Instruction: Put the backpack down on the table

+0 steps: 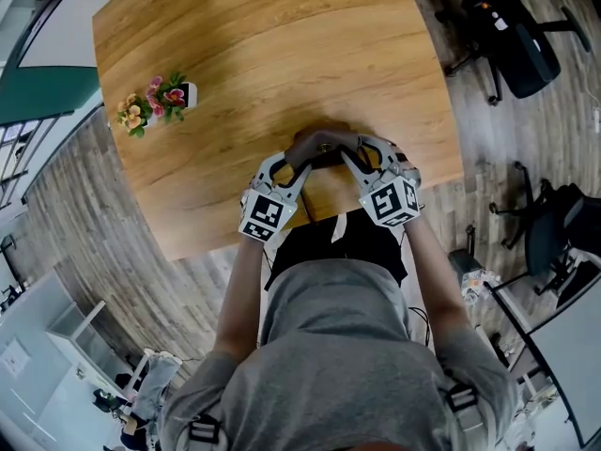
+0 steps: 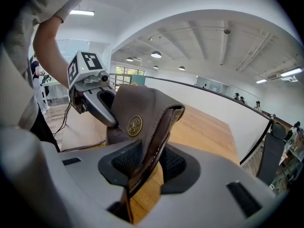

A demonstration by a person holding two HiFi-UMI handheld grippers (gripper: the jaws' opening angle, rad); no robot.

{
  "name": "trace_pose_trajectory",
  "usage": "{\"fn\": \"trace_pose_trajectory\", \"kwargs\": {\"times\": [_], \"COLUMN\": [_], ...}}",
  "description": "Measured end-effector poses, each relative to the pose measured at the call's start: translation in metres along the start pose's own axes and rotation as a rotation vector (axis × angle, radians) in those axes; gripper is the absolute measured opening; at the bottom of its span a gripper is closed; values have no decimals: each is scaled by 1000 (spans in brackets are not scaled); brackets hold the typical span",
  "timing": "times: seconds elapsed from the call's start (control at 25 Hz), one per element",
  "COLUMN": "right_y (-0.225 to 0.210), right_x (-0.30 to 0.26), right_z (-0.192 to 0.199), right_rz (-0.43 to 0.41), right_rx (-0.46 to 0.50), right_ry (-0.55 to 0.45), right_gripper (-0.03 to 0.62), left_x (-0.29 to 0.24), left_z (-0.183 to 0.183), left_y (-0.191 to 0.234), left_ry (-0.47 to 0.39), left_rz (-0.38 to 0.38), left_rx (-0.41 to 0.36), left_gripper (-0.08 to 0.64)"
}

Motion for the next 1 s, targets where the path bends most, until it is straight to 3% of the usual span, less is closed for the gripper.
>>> {"fn": "trace_pose_trajectory", "kwargs": {"times": [0.28,0.48,0.84,1.0], "right_y": [1,0,-5,-5], "right_x": [1,3,19,30], "right_z": [3,10,5,2], "right_rz": [28,47,66,85], "right_rx": [5,24,-128,-142], "right_ry": [30,60,-14,-27], "right_gripper": [160,206,284,293], "left_x": [-1,-3,3,10], "left_z": [3,2,-7,-15], "left_y": [2,1,2,4], "left_ry": [-4,-5,-19,-36], "left_rz": [13,-5,-47,-71], "left_rx": [86,74,48,42], "left_gripper": [169,220,292,307]}}
Point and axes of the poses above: the fingertips, and each gripper's own axes: x backward along the fingers, y to its left, z out of its underside, the point moved 3 cm from there along x, backward along the fingers, and after that the axes turned 10 degrees about -z, right-handed, at the moved point
